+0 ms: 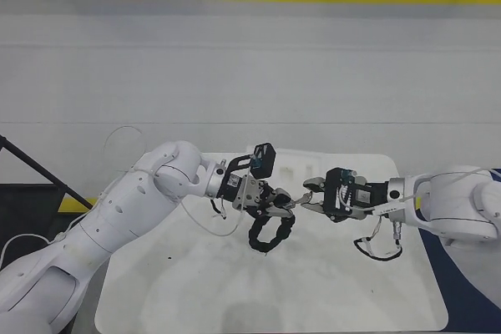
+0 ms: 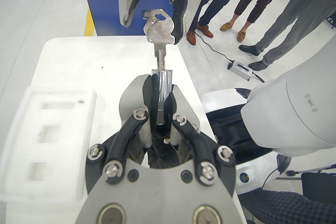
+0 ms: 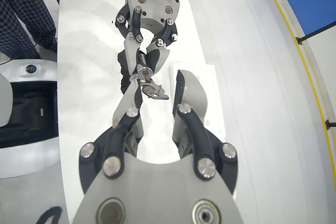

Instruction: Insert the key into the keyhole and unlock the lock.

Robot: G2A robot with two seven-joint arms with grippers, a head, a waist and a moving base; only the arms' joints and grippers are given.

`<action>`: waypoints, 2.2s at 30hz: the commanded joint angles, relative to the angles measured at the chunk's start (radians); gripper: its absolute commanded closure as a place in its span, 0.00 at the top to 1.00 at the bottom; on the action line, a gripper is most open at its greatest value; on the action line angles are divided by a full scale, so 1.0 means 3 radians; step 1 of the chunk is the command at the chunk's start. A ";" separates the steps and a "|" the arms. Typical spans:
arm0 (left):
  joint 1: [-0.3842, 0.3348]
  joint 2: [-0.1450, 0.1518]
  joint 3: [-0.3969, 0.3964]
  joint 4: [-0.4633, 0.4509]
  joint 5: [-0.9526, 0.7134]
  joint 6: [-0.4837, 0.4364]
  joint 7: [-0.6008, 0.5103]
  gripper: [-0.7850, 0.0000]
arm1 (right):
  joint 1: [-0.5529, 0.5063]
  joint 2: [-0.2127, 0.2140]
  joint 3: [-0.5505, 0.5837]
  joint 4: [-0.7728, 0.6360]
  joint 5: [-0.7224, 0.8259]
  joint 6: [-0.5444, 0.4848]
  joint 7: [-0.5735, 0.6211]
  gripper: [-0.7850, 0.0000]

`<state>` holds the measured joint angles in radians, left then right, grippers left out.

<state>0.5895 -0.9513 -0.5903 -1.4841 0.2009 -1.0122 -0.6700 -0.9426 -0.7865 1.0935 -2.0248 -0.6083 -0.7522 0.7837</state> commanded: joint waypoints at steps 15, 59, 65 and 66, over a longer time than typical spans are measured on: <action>-0.0069 -0.0036 0.0091 0.0050 0.0053 0.0000 0.0103 0.00 | -0.0128 0.0028 0.0088 0.0062 0.0293 0.0049 0.0092 0.00; 0.0070 -0.0029 -0.0292 -0.0336 0.1797 0.0071 0.0772 0.00 | -0.0021 -0.0067 -0.0143 0.0484 0.1976 0.1487 0.0705 0.05; 0.0101 -0.0036 -0.0312 -0.0284 0.1765 0.0043 0.0773 0.00 | -0.0033 -0.0073 -0.0124 0.0474 0.1974 0.1444 0.0727 1.00; 0.0107 -0.0037 -0.0314 -0.0264 0.1746 0.0045 0.0764 0.00 | -0.0032 -0.0073 -0.0119 0.0472 0.1966 0.1424 0.0742 1.00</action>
<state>0.6196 -0.9622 -0.6839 -1.5706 0.7309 -0.9991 -0.4374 -0.9524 -0.8085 1.0563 -1.8825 -0.0161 -0.3188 1.0017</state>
